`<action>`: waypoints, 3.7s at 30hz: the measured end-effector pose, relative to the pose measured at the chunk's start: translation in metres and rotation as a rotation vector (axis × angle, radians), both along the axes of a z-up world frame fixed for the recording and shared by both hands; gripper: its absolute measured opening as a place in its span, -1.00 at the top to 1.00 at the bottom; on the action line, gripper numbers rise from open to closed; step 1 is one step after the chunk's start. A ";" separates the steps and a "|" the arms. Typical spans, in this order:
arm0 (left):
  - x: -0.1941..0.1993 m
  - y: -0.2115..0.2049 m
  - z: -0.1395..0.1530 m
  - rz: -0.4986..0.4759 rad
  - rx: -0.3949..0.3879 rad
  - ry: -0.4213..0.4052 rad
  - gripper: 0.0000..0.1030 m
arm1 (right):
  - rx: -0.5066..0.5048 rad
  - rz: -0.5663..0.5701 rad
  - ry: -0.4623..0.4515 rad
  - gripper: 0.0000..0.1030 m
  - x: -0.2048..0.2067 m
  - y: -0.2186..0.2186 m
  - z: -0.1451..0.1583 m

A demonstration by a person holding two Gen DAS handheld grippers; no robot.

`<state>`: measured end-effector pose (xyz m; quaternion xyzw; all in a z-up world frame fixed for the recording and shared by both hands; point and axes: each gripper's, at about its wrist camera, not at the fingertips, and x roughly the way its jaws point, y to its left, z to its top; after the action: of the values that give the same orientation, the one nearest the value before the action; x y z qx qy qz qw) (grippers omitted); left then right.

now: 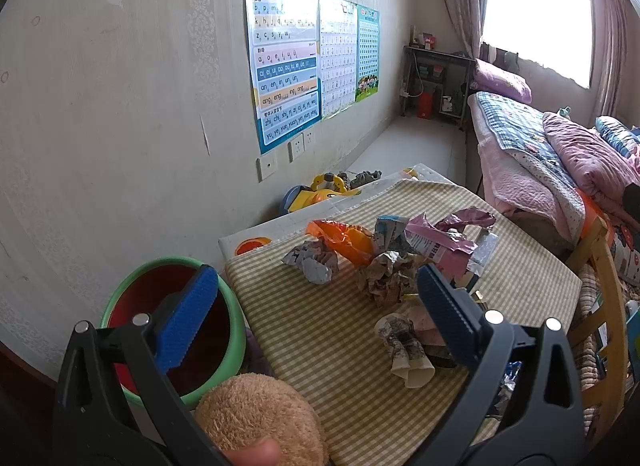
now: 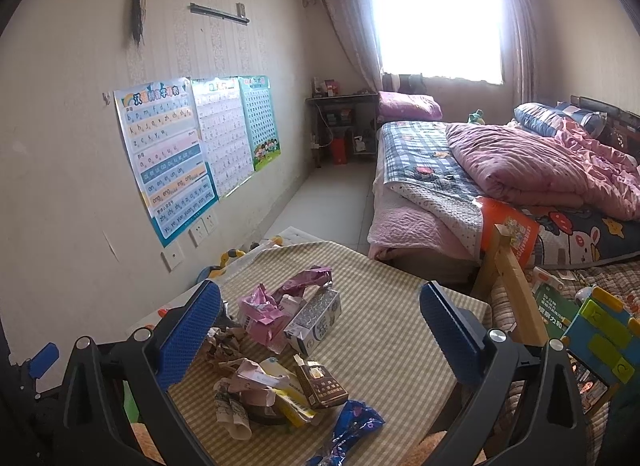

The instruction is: Collect trash

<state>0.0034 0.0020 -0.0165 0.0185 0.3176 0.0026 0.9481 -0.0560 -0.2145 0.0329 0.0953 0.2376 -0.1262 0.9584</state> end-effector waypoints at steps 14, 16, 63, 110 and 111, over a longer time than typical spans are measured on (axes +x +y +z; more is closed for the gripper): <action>0.004 0.004 -0.009 -0.015 -0.044 -0.019 -0.90 | 0.008 0.003 0.048 -0.86 0.010 -0.019 -0.024; 0.009 0.000 -0.019 -0.015 -0.006 0.016 -0.90 | 0.017 0.005 0.071 -0.86 0.013 -0.028 -0.035; 0.020 -0.026 -0.065 -0.248 -0.010 0.211 0.41 | 0.323 0.183 0.447 0.52 0.005 -0.038 -0.141; 0.016 0.257 -0.108 0.368 -0.124 0.258 -0.37 | 0.156 0.973 0.352 -0.39 0.116 0.295 -0.097; 0.015 0.257 -0.108 0.370 -0.122 0.247 -0.42 | 0.159 0.962 0.348 -0.42 0.116 0.294 -0.097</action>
<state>0.0184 0.2590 -0.1241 -0.0974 0.4286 0.1549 0.8848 0.0601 0.0791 -0.0643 0.0253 0.4195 0.3333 0.8440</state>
